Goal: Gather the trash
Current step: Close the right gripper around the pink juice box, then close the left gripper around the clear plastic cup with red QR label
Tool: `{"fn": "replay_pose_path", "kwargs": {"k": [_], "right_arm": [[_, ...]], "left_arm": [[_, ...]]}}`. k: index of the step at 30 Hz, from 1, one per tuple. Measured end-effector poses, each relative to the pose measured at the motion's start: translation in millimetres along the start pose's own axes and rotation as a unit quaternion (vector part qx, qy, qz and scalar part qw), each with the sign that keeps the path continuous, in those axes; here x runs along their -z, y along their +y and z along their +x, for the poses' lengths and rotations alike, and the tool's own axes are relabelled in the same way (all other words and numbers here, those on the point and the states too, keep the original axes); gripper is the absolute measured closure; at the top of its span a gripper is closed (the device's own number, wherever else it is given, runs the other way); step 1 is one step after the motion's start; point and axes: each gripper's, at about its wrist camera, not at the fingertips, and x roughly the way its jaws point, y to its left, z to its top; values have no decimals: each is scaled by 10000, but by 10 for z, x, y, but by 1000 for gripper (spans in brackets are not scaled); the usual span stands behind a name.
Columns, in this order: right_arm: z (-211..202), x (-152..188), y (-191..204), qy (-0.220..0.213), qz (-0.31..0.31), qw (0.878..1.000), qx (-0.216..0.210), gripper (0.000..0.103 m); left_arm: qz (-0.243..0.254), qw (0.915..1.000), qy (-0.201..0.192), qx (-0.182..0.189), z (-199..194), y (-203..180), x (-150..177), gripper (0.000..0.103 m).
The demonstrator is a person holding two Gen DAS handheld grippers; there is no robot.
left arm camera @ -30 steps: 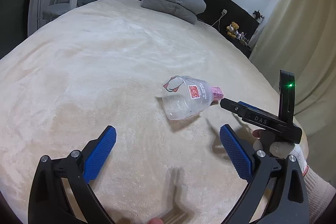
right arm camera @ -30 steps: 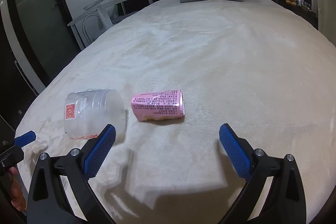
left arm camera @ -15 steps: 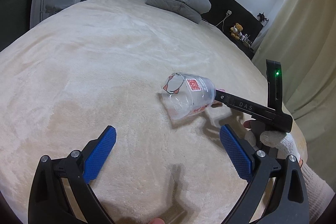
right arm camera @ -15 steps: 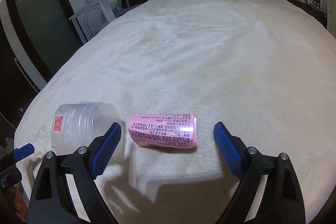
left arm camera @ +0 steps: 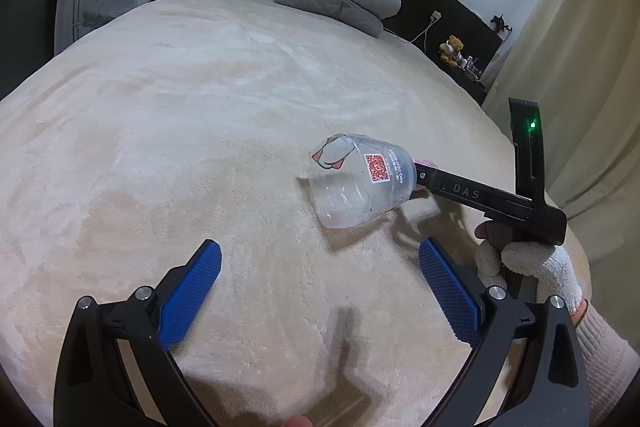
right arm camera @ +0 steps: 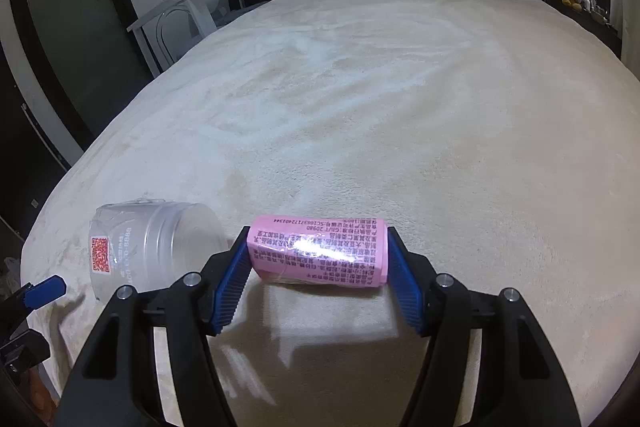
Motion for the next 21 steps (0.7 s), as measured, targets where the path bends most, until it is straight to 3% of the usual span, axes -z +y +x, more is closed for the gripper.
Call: {"fn": "replay_pose_path", "kwargs": {"k": [14,21], "right_arm": [[-577,123,-210,-263,245,9993,-134,39],[-857,176,-321,-418,347,9984,-153,39]], "left_arm": [[539,9984,-98,-143,326,-481,-57,6],[740,9952,-136,-627,621,-733,-104,6]]}}
